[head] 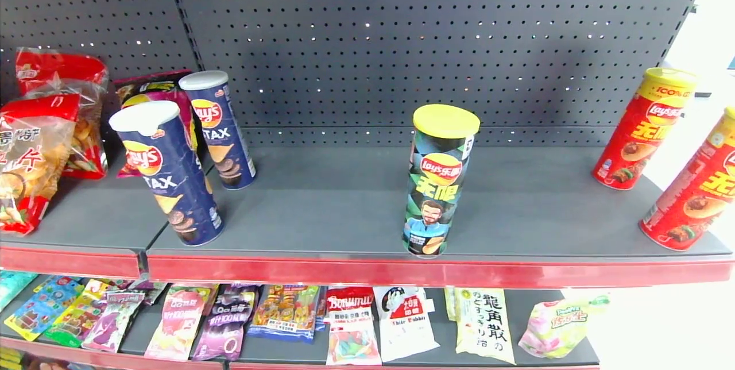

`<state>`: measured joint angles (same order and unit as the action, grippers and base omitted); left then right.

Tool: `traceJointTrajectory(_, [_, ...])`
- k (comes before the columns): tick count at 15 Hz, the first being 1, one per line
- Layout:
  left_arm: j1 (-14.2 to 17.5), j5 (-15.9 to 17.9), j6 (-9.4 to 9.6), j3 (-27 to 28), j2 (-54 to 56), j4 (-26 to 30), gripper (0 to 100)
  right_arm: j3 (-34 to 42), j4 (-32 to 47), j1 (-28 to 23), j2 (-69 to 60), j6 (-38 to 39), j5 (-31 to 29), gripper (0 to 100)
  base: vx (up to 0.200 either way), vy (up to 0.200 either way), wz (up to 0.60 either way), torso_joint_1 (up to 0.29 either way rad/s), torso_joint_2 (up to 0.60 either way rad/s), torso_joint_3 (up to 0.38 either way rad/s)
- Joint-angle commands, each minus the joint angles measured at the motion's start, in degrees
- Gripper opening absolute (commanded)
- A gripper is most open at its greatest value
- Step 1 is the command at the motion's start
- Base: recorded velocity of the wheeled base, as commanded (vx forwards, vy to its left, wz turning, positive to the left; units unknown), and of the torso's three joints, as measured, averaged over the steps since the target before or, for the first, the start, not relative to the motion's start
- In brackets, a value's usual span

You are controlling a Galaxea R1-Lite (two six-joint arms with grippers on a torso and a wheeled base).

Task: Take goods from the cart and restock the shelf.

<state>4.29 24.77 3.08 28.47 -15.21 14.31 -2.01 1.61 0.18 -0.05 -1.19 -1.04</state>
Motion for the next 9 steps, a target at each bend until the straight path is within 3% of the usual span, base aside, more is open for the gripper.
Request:
traceJointTrajectory(1, [0.0,0.0,-0.01,0.0,-0.3,0.1,0,-0.1,0.1,0.0,0.0,0.0,0.0,100,0.0,0.0,-0.6,0.002,0.0,0.002])
traceJointTrajectory(3, [0.0,0.0,-0.01,0.0,-0.3,0.1,0,-0.1,0.1,0.0,0.0,-0.1,0.0,100,0.0,0.0,-0.6,0.019,0.01,0.002])
traceJointTrajectory(9, [0.0,0.4,0.08,0.6,-1.1,0.0,0,0.0,0.1,0.0,0.0,0.4,0.3,100,0.0,0.0,0.0,0.0,0.0,0.0])
